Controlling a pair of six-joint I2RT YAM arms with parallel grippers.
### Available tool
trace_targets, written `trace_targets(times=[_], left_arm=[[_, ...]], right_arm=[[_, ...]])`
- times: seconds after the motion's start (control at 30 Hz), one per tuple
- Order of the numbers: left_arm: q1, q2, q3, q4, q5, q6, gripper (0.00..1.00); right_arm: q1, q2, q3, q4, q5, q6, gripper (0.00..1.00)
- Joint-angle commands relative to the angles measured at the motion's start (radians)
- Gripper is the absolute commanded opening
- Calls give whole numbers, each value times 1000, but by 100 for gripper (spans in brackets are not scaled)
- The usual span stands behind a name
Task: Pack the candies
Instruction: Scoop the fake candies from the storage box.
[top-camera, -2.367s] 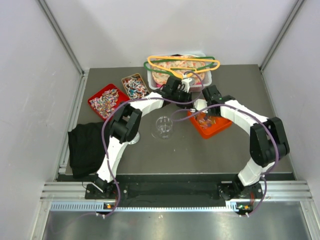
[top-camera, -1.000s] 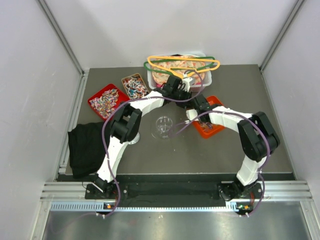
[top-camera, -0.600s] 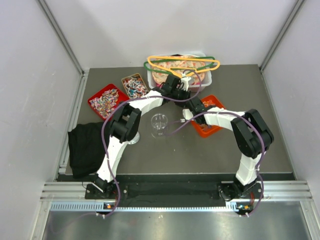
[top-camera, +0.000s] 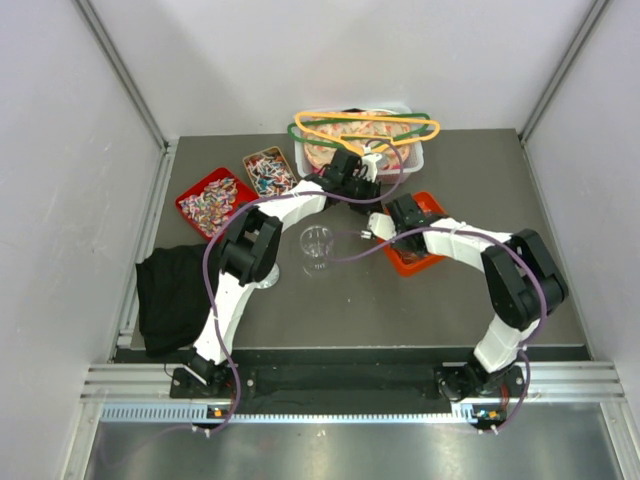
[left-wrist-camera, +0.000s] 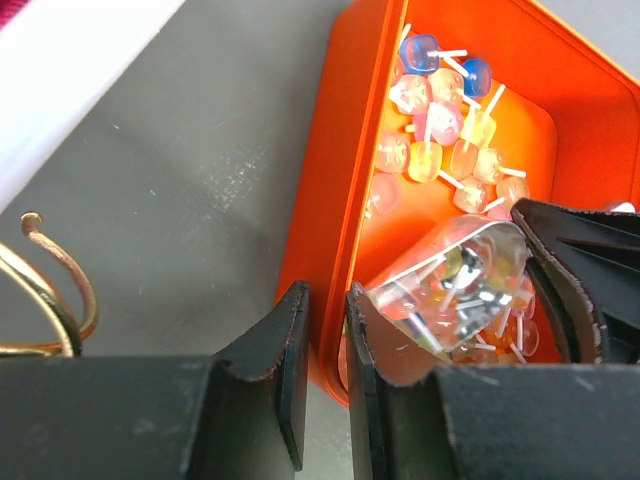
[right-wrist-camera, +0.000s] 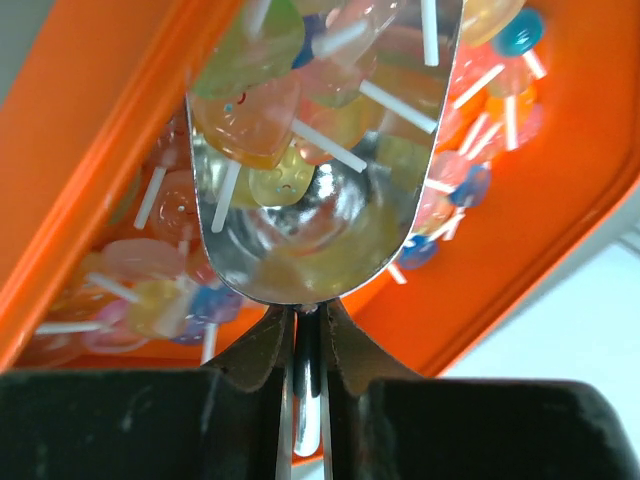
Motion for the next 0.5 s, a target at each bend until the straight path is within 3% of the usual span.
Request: trace_targets(times=[0.0,0.27,0.37,0.47], left_arm=[[-13,-32,51,29,30,-40,6],[-12,-35,54,21,23,-41,6],[-12,-35,54,21,24,-44,12],[-10,-32,59,21,26,-52,25]], right_arm=[[-29,-47,-43,-49,-171,71,0],[-75,-84,-49,-57,-259,163,0],[-92,-105,-39,-57,-277,208,0],[-107,-128,-37,-56,-279,223,0]])
